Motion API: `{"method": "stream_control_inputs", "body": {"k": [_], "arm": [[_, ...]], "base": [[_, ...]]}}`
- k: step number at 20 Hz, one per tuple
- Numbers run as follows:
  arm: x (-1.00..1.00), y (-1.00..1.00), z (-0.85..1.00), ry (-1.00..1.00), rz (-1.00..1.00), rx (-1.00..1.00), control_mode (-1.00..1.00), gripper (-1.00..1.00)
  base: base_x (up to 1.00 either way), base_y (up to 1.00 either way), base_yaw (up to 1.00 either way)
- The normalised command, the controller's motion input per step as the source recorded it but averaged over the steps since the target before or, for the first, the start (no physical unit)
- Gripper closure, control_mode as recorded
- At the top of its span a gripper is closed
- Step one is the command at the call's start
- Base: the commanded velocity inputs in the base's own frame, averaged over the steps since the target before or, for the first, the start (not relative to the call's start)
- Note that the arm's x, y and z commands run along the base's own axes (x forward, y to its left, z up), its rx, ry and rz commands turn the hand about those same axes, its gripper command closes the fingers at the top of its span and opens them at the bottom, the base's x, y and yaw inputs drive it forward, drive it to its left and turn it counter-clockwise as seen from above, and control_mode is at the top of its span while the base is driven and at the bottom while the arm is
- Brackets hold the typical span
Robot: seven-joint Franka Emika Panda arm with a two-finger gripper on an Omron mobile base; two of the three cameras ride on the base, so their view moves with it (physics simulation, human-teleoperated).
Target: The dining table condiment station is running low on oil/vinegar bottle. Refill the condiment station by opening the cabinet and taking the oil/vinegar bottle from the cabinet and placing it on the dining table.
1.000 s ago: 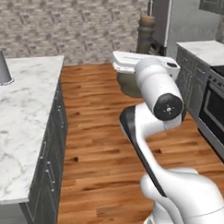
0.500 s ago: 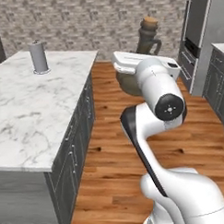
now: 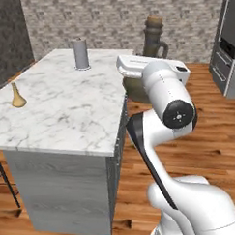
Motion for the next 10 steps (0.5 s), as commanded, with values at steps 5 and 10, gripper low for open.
{"method": "stream_control_inputs", "body": {"k": [5, 10], "arm": [[0.00, 0.00, 0.00, 0.00, 0.00, 0.00, 1.00, 1.00], [0.00, 0.00, 0.00, 0.00, 0.00, 0.00, 1.00, 1.00]], "base": [[0.32, 1.00, 0.00], [0.42, 1.00, 0.00]]}}
